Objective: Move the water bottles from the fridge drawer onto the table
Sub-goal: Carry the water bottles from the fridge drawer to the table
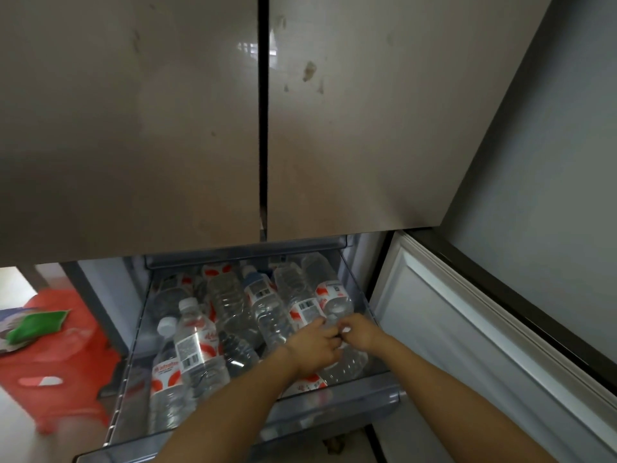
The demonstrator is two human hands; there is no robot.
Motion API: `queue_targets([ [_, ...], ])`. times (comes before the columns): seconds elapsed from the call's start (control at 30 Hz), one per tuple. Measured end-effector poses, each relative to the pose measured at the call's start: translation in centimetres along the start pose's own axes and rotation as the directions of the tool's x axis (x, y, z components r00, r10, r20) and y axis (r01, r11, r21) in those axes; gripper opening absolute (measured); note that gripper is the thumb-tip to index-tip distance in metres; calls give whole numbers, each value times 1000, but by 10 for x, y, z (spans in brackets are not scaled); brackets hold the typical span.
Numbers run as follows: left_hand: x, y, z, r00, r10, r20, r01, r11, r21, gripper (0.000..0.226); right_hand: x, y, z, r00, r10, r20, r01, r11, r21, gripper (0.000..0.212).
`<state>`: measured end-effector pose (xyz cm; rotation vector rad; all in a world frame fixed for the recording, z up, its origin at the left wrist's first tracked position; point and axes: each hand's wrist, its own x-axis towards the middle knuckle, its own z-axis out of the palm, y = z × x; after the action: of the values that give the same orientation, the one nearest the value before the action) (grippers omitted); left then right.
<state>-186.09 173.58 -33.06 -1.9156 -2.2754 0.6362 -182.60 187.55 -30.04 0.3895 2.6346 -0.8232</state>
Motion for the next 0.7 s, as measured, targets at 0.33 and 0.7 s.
queue_targets([
  [0.33,-40,-27,-27,784,-287,-550,147,947,-284,44,-42,-14,-58,957,-140,-252,107,984,-141,7],
  [0.7,-63,-39,-94,422,-902,-96,-94,62,-994,31,-103,-55,-125,868,-249,-429,137,952,-275,11],
])
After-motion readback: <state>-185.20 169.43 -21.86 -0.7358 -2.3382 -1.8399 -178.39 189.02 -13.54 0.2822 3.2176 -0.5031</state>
